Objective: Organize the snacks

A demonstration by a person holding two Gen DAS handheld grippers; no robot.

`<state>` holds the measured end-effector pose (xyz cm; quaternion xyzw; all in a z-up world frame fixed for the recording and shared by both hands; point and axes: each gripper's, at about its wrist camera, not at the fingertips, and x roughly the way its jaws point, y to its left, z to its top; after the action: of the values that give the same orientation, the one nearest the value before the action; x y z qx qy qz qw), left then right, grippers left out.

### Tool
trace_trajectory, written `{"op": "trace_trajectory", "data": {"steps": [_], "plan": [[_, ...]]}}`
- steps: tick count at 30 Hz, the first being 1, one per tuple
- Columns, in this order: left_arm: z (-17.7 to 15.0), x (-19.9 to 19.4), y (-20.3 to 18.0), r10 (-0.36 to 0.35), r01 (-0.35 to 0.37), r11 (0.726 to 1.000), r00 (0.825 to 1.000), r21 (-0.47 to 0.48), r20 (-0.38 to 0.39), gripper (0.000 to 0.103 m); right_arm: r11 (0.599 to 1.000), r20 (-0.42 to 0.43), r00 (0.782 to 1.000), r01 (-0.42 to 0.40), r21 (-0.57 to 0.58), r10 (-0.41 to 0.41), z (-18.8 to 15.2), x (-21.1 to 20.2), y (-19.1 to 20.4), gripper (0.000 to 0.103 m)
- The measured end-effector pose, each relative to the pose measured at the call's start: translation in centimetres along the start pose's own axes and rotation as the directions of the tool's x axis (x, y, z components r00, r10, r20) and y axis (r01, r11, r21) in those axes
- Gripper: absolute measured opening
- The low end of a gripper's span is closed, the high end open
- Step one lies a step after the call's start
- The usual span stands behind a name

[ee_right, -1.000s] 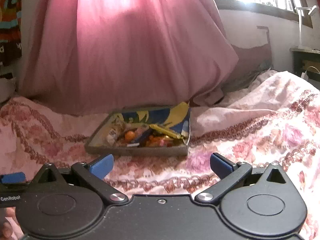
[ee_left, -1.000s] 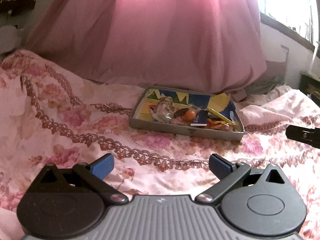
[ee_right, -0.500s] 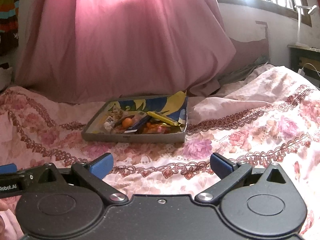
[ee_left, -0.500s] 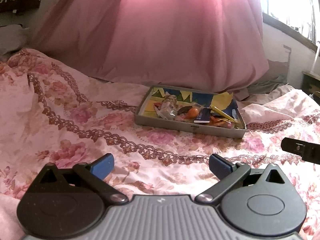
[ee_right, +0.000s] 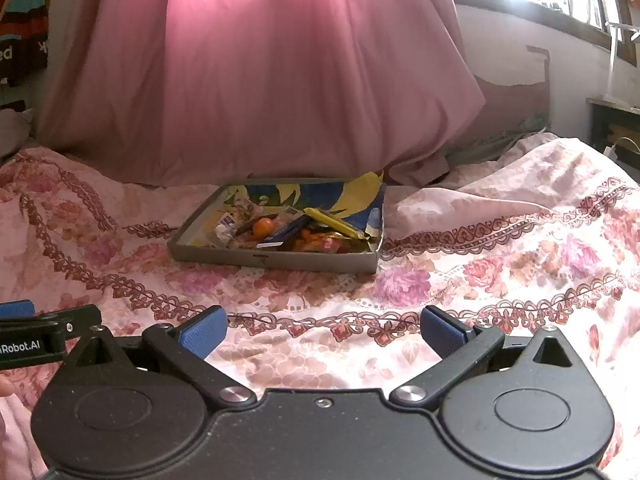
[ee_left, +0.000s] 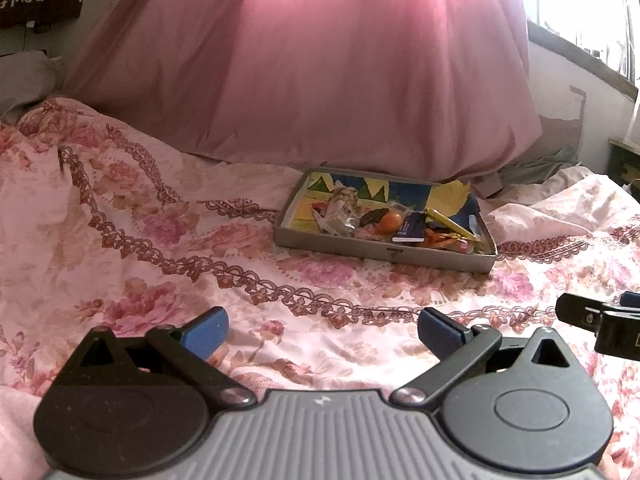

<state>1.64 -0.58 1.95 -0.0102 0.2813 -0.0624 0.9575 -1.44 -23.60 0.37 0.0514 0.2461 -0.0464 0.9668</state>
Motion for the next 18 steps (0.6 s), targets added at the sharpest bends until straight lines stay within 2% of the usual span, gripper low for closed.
{"op": "trace_trajectory", "data": {"steps": [18], "plan": [[-0.05, 0.39, 0.07, 0.010, -0.010, 1.000, 1.000, 0.013, -0.013, 0.103, 1.000, -0.034, 0.999, -0.008, -0.024, 0.008, -0.21, 0.53, 0.34, 0.102]]}}
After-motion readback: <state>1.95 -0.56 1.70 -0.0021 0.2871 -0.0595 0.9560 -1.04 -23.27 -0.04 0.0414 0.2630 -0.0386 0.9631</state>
